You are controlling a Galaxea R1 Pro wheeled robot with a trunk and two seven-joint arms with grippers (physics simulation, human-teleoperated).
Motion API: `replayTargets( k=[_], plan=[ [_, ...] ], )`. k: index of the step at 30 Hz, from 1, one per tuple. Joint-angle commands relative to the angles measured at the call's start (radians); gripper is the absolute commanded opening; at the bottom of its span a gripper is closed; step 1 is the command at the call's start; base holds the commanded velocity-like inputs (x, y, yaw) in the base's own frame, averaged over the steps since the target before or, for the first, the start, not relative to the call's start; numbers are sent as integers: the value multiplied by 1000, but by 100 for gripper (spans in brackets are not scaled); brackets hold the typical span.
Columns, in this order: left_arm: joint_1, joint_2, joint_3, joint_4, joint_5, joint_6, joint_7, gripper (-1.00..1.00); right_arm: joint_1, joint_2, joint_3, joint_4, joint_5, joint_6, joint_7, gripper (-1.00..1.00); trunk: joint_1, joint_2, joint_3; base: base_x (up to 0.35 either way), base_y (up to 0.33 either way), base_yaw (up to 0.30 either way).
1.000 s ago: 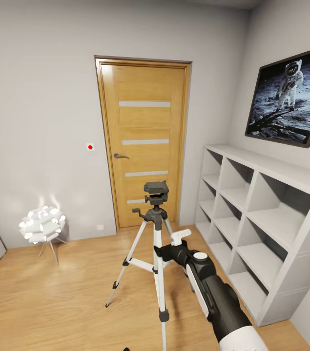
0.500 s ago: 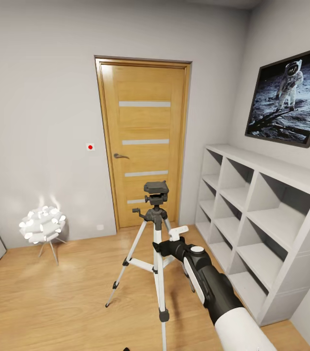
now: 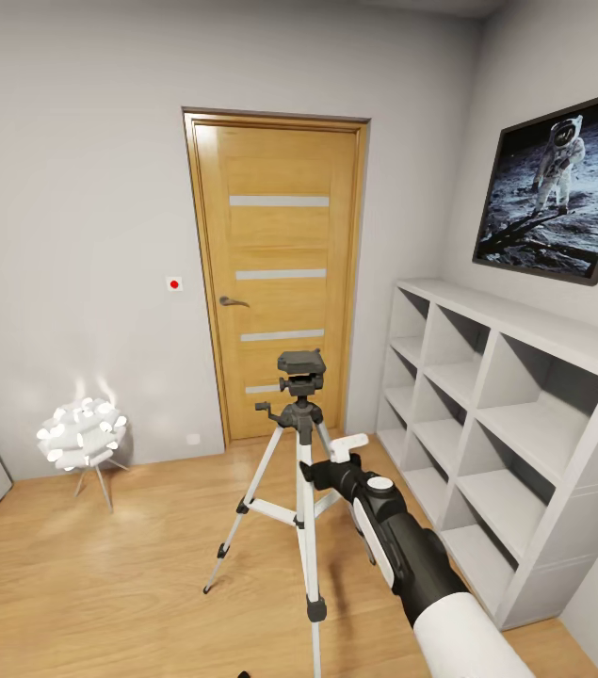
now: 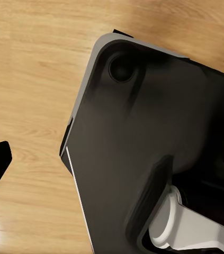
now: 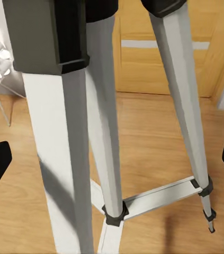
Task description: Attach the digital camera to the camera tripod in the bedroom.
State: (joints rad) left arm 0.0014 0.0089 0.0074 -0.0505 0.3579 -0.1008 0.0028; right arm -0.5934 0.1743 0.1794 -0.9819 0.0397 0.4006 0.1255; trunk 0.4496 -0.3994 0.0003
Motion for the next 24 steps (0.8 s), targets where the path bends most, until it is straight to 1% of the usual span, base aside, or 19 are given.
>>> replayTargets(
  k=[1, 7, 20, 24],
  plan=[
    [0, 0, 0, 0, 3, -2, 0, 100, 0, 0, -1, -1, 4, 5, 1, 100, 0, -1, 0, 0, 0, 0],
    [0, 0, 0, 0, 4, -2, 0, 100, 0, 0, 0, 2, 2, 4, -7, 100, 0, -1, 0, 0, 0, 0],
    [0, 0, 0, 0, 3, -2, 0, 100, -1, 0, 6, 67, 4, 0, -3, 100, 0, -1, 0, 0, 0, 0],
    [0, 0, 0, 0, 3, -2, 0, 100, -16, 0, 6, 77, 1, 6, -7, 100, 0, -1, 0, 0, 0, 0]
  ],
)
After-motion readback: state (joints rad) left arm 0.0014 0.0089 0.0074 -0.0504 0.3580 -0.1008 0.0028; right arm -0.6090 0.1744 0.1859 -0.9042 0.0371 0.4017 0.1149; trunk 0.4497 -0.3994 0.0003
